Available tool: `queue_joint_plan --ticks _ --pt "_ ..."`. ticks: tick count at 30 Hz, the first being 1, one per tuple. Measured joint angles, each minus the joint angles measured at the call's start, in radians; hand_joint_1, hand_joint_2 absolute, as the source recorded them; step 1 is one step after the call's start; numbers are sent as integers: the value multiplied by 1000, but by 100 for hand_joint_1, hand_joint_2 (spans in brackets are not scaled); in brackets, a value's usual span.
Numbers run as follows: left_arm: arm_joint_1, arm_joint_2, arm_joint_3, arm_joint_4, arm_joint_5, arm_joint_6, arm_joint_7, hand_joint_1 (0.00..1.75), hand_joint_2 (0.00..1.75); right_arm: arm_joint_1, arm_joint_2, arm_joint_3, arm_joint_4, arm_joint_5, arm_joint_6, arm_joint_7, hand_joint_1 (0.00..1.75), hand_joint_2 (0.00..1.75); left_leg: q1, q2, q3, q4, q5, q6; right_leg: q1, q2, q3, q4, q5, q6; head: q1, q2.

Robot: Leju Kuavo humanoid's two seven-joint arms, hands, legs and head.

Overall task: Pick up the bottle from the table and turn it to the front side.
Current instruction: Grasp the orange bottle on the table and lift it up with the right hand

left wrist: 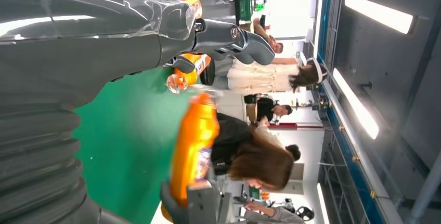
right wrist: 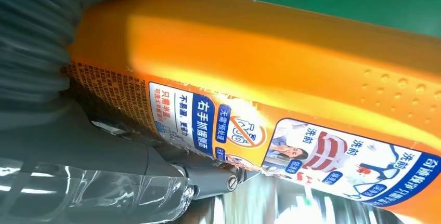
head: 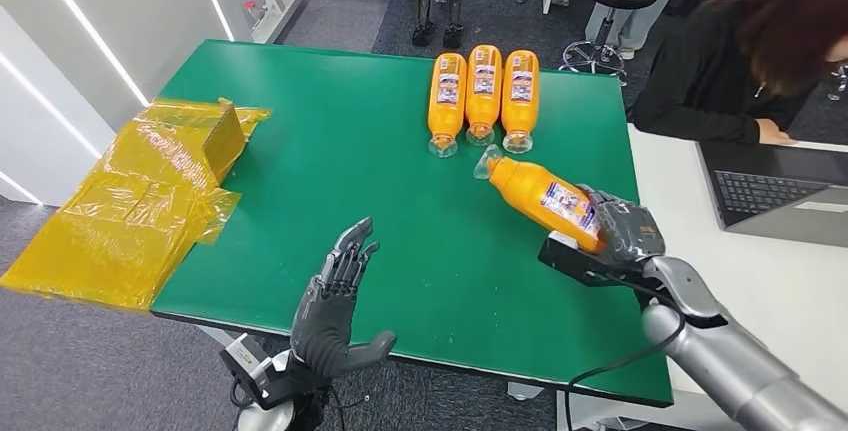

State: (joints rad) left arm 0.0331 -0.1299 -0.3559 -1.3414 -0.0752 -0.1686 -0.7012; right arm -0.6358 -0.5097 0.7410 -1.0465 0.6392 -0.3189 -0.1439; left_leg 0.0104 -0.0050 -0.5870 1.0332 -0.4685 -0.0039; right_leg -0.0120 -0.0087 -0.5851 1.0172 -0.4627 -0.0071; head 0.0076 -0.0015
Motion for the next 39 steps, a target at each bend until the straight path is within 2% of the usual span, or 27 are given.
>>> queue_joint_plan --ticks 3,9,15,22,27,32,39 --pt "1 -7 0 0 -20 2 0 0 175 140 30 -97 -110 125 -108 -13 175 175 0 -3 -1 -1 -1 1 0 -2 0 0 -2 0 0 0" --pt "2 -18 1 0 -39 -1 0 0 175 419 90 -270 -326 250 -209 -57 175 175 0 -6 -3 -1 -2 1 0 -5 -1 0 -4 0 0 0" --pt "-4 -29 1 10 -36 -18 0 0 175 610 151 -337 -473 289 -259 -96 175 175 0 -5 -3 -1 -3 1 0 -4 -2 0 -4 0 0 0" --pt "-22 -40 1 33 -35 -47 0 0 175 708 194 -361 -541 331 -277 -97 175 175 0 -4 -2 0 -3 1 0 -4 -1 0 -4 0 0 0" --pt "-43 -51 -1 63 0 -116 0 0 175 782 240 -346 -587 388 -298 -77 175 175 0 -3 -2 -1 -3 1 0 -2 -2 0 -4 0 0 0" --pt "-67 -73 -22 96 55 -210 15 0 175 787 294 -287 -566 388 -317 -75 175 175 0 -1 -2 -1 -3 1 0 -1 -2 0 -4 0 0 0" --pt "-91 -82 -43 110 151 -273 60 0 175 742 373 -223 -492 368 -318 -115 175 175 0 0 -2 -1 -2 1 0 -1 -2 0 -4 0 0 0"
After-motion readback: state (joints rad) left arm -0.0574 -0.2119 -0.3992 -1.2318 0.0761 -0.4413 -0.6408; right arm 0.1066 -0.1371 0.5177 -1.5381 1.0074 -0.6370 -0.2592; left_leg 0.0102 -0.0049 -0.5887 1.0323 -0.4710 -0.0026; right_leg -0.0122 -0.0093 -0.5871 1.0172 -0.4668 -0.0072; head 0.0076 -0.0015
